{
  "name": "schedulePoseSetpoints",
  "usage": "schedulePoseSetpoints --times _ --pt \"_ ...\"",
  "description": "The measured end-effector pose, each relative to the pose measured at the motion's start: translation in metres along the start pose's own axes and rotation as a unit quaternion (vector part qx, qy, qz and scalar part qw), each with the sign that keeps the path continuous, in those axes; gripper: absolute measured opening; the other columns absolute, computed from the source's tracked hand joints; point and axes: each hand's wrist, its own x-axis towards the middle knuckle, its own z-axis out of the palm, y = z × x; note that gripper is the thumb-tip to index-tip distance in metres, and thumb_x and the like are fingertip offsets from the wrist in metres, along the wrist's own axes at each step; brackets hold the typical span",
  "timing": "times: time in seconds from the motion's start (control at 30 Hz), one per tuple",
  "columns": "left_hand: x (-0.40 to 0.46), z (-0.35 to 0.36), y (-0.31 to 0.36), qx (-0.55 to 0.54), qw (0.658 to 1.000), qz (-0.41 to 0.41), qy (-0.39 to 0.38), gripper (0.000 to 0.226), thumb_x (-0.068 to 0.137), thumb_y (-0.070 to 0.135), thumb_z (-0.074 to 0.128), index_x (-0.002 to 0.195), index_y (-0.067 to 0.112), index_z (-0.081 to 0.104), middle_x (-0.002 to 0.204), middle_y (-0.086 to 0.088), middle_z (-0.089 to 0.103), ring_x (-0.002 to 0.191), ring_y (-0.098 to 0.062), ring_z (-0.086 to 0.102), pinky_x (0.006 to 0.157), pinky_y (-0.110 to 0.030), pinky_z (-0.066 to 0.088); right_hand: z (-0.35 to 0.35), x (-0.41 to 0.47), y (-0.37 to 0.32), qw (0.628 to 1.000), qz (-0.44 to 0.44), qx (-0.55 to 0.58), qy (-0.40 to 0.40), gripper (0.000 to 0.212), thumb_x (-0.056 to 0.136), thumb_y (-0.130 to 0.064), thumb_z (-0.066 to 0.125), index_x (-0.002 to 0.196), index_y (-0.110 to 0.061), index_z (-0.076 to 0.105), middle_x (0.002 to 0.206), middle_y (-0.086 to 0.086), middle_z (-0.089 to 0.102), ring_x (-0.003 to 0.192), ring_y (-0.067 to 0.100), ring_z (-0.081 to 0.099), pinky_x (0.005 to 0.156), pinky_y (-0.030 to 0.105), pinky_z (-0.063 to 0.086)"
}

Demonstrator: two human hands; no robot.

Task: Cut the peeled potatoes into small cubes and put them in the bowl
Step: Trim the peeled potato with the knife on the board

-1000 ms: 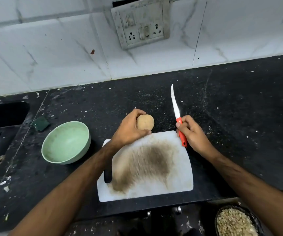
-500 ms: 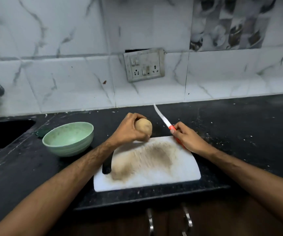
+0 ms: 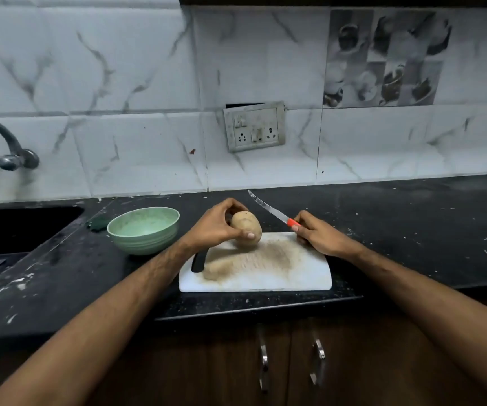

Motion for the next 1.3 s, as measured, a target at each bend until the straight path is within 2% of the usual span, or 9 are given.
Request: schedulePoseSetpoints --times 0.2,0.43,0.53,0.67,0.8,0.93,1.07,1.23,1.3 --pt "0.015 0.005 -0.009 0.002 0.999 0.003 -0.043 0.054 0.067 0.036 0.094 0.114 0.028 0.069 0.111 0.010 0.072 0.103 -0.008 0.068 0.092 -0.040 0.058 -0.018 0.010 -0.013 0.999 -0.050 -0.003 -0.020 0.027 0.104 -0.038 0.045 0.092 -0.020 0.062 0.066 -0.015 0.056 0.059 0.005 0.049 0.055 0.025 0.041" --pt "0.023 -0.016 -0.017 0.035 0.990 0.013 -0.139 0.061 0.072 0.036 0.092 0.125 0.030 0.065 0.122 0.013 0.066 0.112 -0.007 0.064 0.093 -0.030 0.056 -0.043 0.012 -0.034 0.985 -0.082 -0.102 -0.110 0.025 0.105 -0.033 0.044 0.090 -0.023 0.062 0.063 -0.015 0.053 0.056 0.002 0.048 0.056 0.017 0.039" --pt "0.023 -0.019 -0.016 0.038 0.992 0.022 -0.115 0.056 0.067 0.032 0.095 0.117 0.030 0.070 0.120 0.013 0.065 0.113 -0.005 0.062 0.092 -0.027 0.055 -0.052 0.011 -0.037 0.972 -0.080 -0.167 -0.142 0.025 0.104 -0.038 0.043 0.090 -0.029 0.062 0.070 -0.005 0.056 0.062 0.006 0.052 0.059 0.023 0.040" --pt "0.020 -0.019 -0.014 -0.005 0.997 0.009 -0.075 0.050 0.062 0.028 0.098 0.106 0.027 0.074 0.113 0.010 0.071 0.106 -0.009 0.068 0.091 -0.040 0.057 -0.061 0.008 -0.048 0.963 -0.076 -0.216 -0.146 0.031 0.102 -0.049 0.036 0.088 -0.035 0.060 0.074 -0.001 0.060 0.067 0.012 0.057 0.066 0.036 0.048" --pt "0.021 -0.012 -0.006 -0.001 0.996 0.016 -0.084 0.050 0.060 0.030 0.098 0.104 0.028 0.074 0.107 0.010 0.072 0.103 -0.010 0.068 0.090 -0.038 0.057 -0.063 0.010 -0.060 0.948 -0.066 -0.283 -0.133 0.032 0.101 -0.053 0.033 0.085 -0.035 0.055 0.077 -0.013 0.061 0.071 0.004 0.058 0.070 0.033 0.048" --pt "0.024 -0.011 -0.006 0.015 0.996 0.025 -0.081 0.051 0.057 0.036 0.099 0.100 0.030 0.073 0.102 0.012 0.072 0.098 -0.008 0.068 0.083 -0.031 0.056 -0.067 0.012 -0.068 0.945 -0.064 -0.282 -0.150 0.033 0.098 -0.055 0.034 0.077 -0.038 0.052 0.073 -0.019 0.059 0.068 0.000 0.056 0.064 0.028 0.042" --pt "0.021 -0.012 -0.006 0.019 0.996 0.019 -0.082 0.052 0.056 0.037 0.099 0.098 0.028 0.071 0.099 0.010 0.073 0.093 -0.009 0.069 0.079 -0.033 0.057 -0.070 0.006 -0.075 0.937 -0.065 -0.296 -0.172 0.035 0.096 -0.057 0.032 0.076 -0.037 0.051 0.068 -0.011 0.057 0.065 0.004 0.056 0.062 0.027 0.040" --pt "0.020 -0.011 0.000 0.026 0.996 0.029 -0.082 0.049 0.056 0.035 0.099 0.093 0.024 0.070 0.095 0.009 0.072 0.090 -0.010 0.068 0.075 -0.030 0.055 -0.067 0.005 -0.088 0.909 -0.063 -0.380 -0.157 0.036 0.101 -0.051 0.032 0.075 -0.032 0.046 0.068 -0.014 0.055 0.063 0.003 0.053 0.058 0.025 0.034" --pt "0.018 -0.007 0.004 0.027 0.995 0.044 -0.081 0.049 0.056 0.037 0.099 0.091 0.023 0.068 0.094 0.007 0.071 0.090 -0.013 0.067 0.077 -0.039 0.056 -0.066 0.005 -0.093 0.907 -0.056 -0.386 -0.159 0.035 0.102 -0.050 0.033 0.076 -0.031 0.047 0.069 -0.014 0.056 0.063 0.003 0.053 0.060 0.027 0.038"
